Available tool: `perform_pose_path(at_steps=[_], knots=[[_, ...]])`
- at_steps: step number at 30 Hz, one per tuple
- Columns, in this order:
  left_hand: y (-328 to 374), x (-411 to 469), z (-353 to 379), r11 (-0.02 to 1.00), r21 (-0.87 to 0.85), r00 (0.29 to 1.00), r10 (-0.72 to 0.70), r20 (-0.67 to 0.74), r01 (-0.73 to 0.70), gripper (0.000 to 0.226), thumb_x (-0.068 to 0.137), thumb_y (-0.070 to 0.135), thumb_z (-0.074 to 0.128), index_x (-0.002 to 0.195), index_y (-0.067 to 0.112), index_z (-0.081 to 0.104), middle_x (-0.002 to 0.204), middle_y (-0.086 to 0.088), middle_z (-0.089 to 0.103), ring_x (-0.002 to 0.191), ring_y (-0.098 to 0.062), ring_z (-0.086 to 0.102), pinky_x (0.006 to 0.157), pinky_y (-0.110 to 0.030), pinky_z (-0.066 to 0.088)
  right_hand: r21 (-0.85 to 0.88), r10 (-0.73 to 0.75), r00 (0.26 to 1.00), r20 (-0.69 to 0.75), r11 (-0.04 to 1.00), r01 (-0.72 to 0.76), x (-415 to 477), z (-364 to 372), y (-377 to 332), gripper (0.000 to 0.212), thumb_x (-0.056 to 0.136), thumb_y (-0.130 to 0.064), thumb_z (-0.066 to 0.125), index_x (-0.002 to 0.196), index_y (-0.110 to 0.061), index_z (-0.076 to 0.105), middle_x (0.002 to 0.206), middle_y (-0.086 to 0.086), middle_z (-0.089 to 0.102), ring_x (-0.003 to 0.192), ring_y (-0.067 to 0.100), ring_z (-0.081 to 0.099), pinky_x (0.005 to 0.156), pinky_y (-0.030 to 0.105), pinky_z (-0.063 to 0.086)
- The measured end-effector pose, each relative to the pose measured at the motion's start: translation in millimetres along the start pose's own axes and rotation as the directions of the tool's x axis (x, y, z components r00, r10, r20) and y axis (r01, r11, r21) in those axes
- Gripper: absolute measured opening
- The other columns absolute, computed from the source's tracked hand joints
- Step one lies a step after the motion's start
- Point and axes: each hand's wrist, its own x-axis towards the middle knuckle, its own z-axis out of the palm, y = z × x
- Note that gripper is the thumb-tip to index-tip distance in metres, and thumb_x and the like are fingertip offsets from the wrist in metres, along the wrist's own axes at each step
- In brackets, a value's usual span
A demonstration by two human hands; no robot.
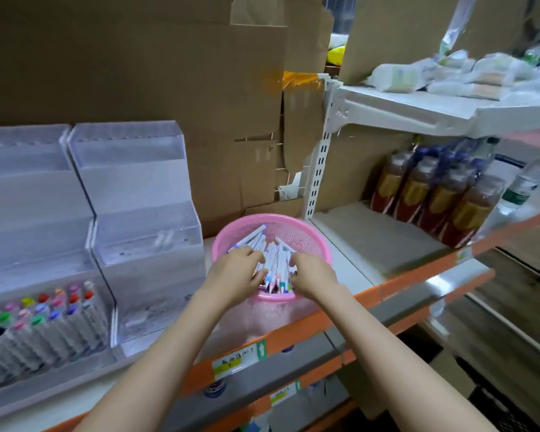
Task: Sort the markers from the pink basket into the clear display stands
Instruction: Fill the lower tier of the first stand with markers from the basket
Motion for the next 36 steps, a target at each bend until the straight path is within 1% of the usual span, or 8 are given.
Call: perform_pose_path(at_steps=[5,12,15,18,22,27,31,36], knots=[[2,28,16,0.996,0.022,0.995,-0.093,0.040,0.092,0.029,0.095,0.031,0.044,0.119,0.020,0.056,0.116,-0.004,0.059,0.104,-0.023,0.054,0.080,-0.034,0.045,-0.110,-0.083,0.982,0.171,0.989,0.103,27,-9,1,0.023,0.083,0.001,0.051,0.101,-0.006,0.063,0.110,0.015,0.066,0.102,0.032,0.062,0.068,0.031,0.042],[-3,46,29,0.985,0.017,0.985,-0.171,0.013,0.171,0.026,0.093,0.028,0.049,0.115,0.018,0.060,0.115,-0.006,0.059,0.107,-0.025,0.052,0.082,-0.036,0.047,0.172,-0.097,0.988,0.122,0.982,0.075,58,7,10,0.032,0.084,0.005,0.050,0.113,-0.003,0.060,0.104,0.018,0.064,0.098,0.033,0.061,0.066,0.029,0.038],[-2,51,33,0.976,0.039,0.977,-0.213,-0.003,0.213,0.026,0.093,0.030,0.049,0.111,0.017,0.063,0.112,-0.006,0.059,0.105,-0.026,0.050,0.081,-0.037,0.045,0.246,-0.107,0.992,0.064,0.965,0.088,69,12,14,0.014,0.083,0.003,0.052,0.080,-0.009,0.057,0.081,0.009,0.057,0.081,0.028,0.056,0.058,0.029,0.034],[3,57,35,0.962,0.093,0.967,-0.256,-0.010,0.256,0.030,0.092,0.039,0.050,0.107,0.017,0.065,0.111,-0.005,0.056,0.106,-0.024,0.049,0.081,-0.037,0.043,0.355,-0.117,0.993,0.005,0.929,0.108,79,14,14,0.032,0.078,0.006,0.053,0.062,-0.020,0.043,0.076,0.004,0.057,0.073,0.023,0.053,0.053,0.028,0.032],[14,65,38,0.956,0.132,0.963,-0.268,0.024,0.262,0.037,0.084,0.048,0.060,0.103,0.017,0.067,0.110,-0.004,0.052,0.108,-0.024,0.047,0.081,-0.035,0.041,0.367,-0.156,0.988,0.018,0.920,0.139,82,16,15,0.033,0.076,0.005,0.054,0.063,-0.022,0.039,0.071,-0.001,0.053,0.073,0.022,0.052,0.061,0.029,0.035],[26,72,39,0.951,-0.010,0.950,-0.308,0.049,0.309,0.032,0.079,0.033,0.069,0.102,0.010,0.066,0.106,-0.007,0.057,0.097,-0.025,0.058,0.073,-0.031,0.046,0.365,-0.173,0.985,-0.021,0.915,0.169,85,17,19,0.023,0.073,0.005,0.053,0.074,-0.016,0.045,0.082,0.007,0.057,0.079,0.029,0.057,0.062,0.034,0.040],[29,75,38,0.941,0.006,0.937,-0.337,0.096,0.338,0.014,0.078,0.022,0.066,0.082,0.008,0.065,0.084,-0.007,0.065,0.084,-0.025,0.061,0.064,-0.032,0.046,0.280,-0.162,0.986,-0.040,0.946,0.166,84,18,21,0.027,0.074,0.002,0.054,0.069,-0.017,0.036,0.078,0.005,0.049,0.072,0.026,0.047,0.049,0.029,0.025],[29,77,36,0.942,0.037,0.933,-0.334,0.132,0.333,0.016,0.082,0.016,0.062,0.096,0.010,0.066,0.094,-0.006,0.067,0.088,-0.024,0.062,0.071,-0.034,0.052,0.117,-0.117,0.991,0.062,0.987,0.109,79,16,22,0.015,0.084,-0.018,0.063,0.093,-0.010,0.053,0.085,0.007,0.051,0.078,0.026,0.050,0.062,0.031,0.036]])
